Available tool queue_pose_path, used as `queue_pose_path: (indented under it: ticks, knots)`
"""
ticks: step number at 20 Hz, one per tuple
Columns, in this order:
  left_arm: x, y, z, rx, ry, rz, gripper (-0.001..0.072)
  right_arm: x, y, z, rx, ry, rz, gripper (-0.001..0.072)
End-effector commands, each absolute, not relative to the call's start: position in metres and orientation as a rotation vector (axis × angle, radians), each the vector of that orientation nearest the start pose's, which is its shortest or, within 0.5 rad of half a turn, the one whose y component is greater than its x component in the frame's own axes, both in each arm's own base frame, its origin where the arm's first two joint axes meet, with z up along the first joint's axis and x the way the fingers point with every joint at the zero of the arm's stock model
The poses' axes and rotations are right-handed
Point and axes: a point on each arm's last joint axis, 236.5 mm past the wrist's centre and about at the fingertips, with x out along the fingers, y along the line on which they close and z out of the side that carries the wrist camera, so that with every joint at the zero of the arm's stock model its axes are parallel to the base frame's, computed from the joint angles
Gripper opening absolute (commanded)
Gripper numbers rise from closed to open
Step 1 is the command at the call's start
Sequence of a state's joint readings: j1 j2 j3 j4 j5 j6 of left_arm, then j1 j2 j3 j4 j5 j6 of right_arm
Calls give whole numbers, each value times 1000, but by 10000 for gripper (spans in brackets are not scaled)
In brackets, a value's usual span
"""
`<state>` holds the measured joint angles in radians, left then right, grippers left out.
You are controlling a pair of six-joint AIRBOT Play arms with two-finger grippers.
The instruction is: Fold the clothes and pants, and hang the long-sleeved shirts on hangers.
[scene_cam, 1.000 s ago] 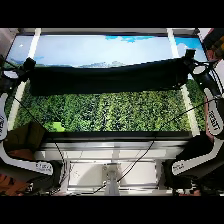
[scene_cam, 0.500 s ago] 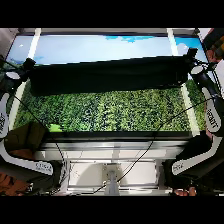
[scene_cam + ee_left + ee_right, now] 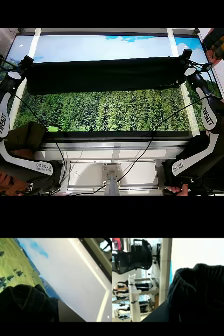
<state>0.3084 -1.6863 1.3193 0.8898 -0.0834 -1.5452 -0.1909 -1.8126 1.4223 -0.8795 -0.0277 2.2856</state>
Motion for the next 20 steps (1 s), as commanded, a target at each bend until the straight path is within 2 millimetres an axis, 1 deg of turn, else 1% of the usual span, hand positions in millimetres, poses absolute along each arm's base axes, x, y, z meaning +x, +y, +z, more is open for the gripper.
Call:
queue_pose_path:
  ticks: [1,4,5,6,8,9,11,12,13,14,15,16,18,20]
  knots:
    - [594,170,25,-714,337,383,21,637,-122,14,1395,178,-431,55]
    - [597,167,11,-708,345,389,29,638,-124,16,1392,159,-431,61]
    - [599,166,10,-705,339,392,29,638,-125,15,1391,154,-432,99]
    - [600,167,10,-702,329,396,29,638,-125,14,1391,155,-434,140]
    - [602,169,15,-693,300,403,30,638,-125,10,1390,161,-438,142]
    - [603,172,19,-688,279,410,88,638,-125,9,1388,162,-438,142]
    - [603,175,22,-684,266,416,442,638,-125,9,1386,163,-438,142]
    - [603,175,21,-684,266,416,480,638,-124,8,1372,171,-435,152]
    - [603,175,21,-685,266,416,481,638,-123,6,1362,185,-433,269]
    - [604,172,21,-684,268,412,481,637,-120,4,1348,205,-431,413]
    - [604,172,21,-684,268,412,481,637,-118,2,1333,222,-428,478]
    - [604,171,21,-683,268,410,481,636,-117,0,1322,236,-427,501]
    - [604,171,23,-684,268,408,481,635,-113,-3,1315,262,-424,588]
    - [602,162,23,-690,302,385,481,632,-109,-4,1261,303,-411,588]
